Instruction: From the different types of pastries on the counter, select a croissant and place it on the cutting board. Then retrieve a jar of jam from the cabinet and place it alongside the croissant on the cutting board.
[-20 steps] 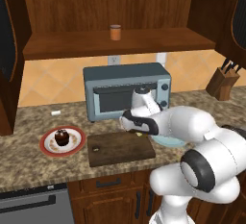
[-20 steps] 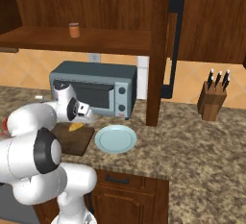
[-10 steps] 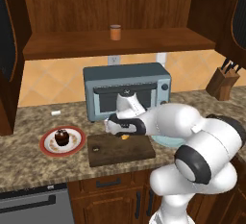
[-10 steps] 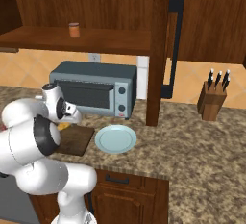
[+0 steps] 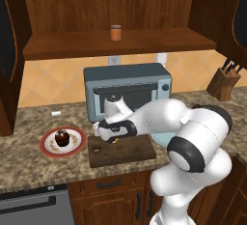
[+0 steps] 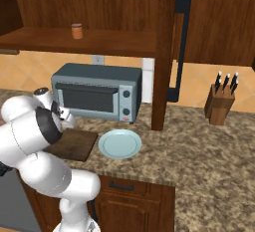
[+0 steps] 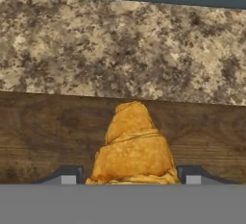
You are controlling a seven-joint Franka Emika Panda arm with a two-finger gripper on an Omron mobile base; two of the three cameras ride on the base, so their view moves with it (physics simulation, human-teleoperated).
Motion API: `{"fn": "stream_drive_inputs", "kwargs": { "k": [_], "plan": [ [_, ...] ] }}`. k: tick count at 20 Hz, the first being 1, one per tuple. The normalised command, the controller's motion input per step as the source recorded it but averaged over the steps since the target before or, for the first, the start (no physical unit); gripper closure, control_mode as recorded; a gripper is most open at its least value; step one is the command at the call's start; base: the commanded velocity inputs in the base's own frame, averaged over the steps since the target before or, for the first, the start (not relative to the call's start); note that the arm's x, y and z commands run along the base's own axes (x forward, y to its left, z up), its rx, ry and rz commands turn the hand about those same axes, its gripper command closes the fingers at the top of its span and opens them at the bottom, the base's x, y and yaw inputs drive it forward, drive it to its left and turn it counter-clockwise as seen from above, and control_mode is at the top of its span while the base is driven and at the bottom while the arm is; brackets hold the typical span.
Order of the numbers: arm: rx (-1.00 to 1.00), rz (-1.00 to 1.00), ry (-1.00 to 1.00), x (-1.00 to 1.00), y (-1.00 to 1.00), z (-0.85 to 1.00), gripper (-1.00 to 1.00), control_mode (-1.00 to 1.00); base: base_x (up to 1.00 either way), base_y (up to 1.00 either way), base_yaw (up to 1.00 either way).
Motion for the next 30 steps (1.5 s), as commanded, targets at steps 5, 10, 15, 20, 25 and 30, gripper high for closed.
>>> {"fn": "stream_drive_inputs", "kwargs": {
  "k": [5, 10, 15, 20, 25, 30],
  "plan": [
    [0.00, 0.00, 0.00, -0.13, 0.37, -0.09, 1.00, -1.00, 0.00, 0.00, 0.00],
    [0.00, 0.00, 0.00, -0.39, 0.17, -0.10, 1.00, -1.00, 0.00, 0.00, 0.00],
    [0.00, 0.00, 0.00, -0.12, -0.01, -0.08, 1.00, -1.00, 0.00, 0.00, 0.00],
    [0.01, 0.00, 0.00, 0.13, -0.03, -0.20, 1.00, -1.00, 0.00, 0.00, 0.00],
    [0.02, 0.00, -0.03, 0.02, 0.08, -0.16, -1.00, -1.00, 0.00, 0.00, 0.00],
    [0.08, 0.00, -0.04, 0.00, 0.01, 0.24, -1.00, -1.00, 0.00, 0.00, 0.00]
  ]
}}
